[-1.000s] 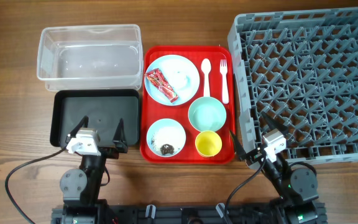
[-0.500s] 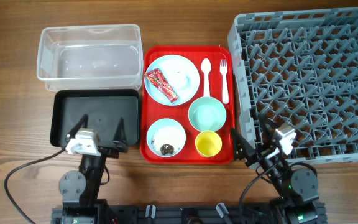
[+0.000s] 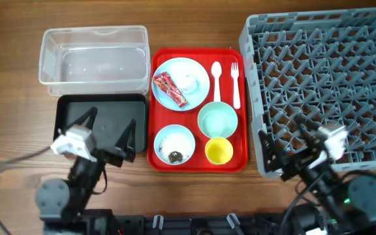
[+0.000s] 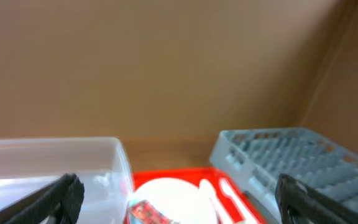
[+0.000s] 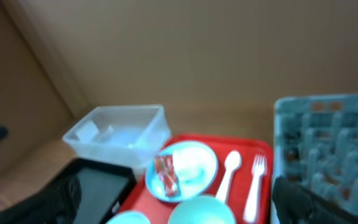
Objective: Sort waste into correct bins and load items into the dishwasher rack
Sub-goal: 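Reach the left gripper to the yellow cup on the red tray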
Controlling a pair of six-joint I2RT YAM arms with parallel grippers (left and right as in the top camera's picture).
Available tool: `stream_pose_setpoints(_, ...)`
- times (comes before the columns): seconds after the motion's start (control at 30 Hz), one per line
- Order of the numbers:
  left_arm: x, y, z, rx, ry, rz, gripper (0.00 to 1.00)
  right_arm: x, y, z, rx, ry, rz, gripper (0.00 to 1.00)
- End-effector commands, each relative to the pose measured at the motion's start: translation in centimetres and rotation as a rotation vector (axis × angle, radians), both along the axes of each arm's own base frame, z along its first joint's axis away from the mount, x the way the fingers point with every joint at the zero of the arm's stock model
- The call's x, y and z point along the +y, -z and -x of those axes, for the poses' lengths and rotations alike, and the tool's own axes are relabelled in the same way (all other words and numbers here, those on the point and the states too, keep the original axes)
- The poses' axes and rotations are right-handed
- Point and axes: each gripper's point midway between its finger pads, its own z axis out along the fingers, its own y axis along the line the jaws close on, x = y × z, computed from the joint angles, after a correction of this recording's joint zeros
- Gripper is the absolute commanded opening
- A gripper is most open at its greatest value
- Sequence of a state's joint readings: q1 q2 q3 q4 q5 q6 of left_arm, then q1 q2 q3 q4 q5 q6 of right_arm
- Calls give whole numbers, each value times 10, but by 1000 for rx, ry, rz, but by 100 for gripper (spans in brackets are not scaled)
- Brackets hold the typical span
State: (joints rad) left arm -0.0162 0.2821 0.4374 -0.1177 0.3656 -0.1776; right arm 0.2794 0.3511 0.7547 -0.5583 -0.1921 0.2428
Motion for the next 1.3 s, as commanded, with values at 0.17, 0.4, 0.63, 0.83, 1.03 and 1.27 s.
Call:
stream_pose_setpoints(0.17, -28, -54, -40, 400, 181, 38, 100, 0, -79, -21, 129, 10, 128, 100)
stream_pose_setpoints(0.4, -63, -34, -53, 662, 378, 219, 100, 10, -64, -24, 238, -43, 140, 100)
stream_pose_setpoints(0.63, -119, 67, -37, 1059, 397, 40, 90, -19, -57, -37, 329, 192, 29, 100)
stream_pose_setpoints(0.83, -158, 138, -16, 1176, 313, -298, 78, -26, -50, -36, 362, 241, 17, 100)
stream_pose_setpoints(1.03, -185, 187, -9, 1176, 282, -515, 68, -26, -44, -35, 388, 242, 27, 100)
stream_pose_setpoints(1.27, -213, 218, 4, 1198, 342, -585, 59, -25, -36, -39, 421, 244, 41, 100)
